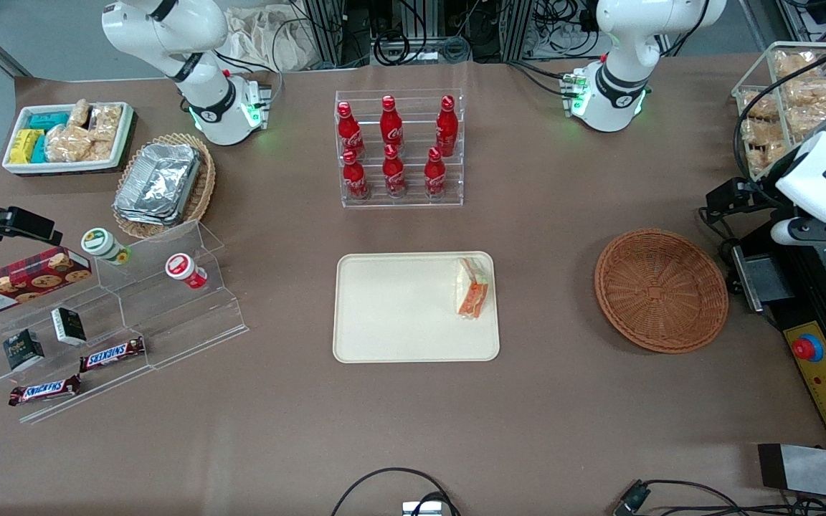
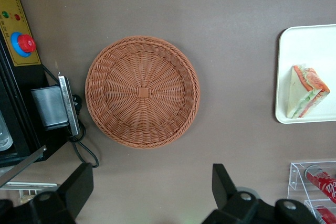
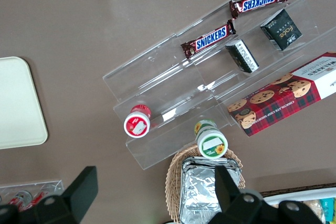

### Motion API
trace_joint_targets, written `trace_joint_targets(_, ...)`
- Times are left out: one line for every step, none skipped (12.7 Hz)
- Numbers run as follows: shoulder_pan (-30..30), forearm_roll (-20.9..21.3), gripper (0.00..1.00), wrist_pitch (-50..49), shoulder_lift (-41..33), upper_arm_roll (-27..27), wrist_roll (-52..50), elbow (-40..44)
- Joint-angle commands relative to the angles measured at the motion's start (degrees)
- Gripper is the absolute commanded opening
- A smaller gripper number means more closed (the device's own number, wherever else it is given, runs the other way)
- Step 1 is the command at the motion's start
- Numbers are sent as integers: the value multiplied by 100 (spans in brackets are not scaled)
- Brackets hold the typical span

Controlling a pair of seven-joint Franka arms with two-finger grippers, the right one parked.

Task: Place sandwich from basket to tray

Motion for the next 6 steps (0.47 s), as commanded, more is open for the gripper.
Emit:
trace_joint_targets(-44,-66,100,92,-109,44,-16,-121)
trace_joint_targets(-52,-66,100,92,-100,44,-16,-121)
trace_joint_targets(-44,-74,100,66,-56,44,-7,-95)
trace_joint_targets(-35,-74,100,48,-30,44,-7,-77)
trace_joint_targets(-26,-74,100,48,-12,44,1,-68)
trace_joint_targets(-18,-66,100,39,-3,44,10,-68)
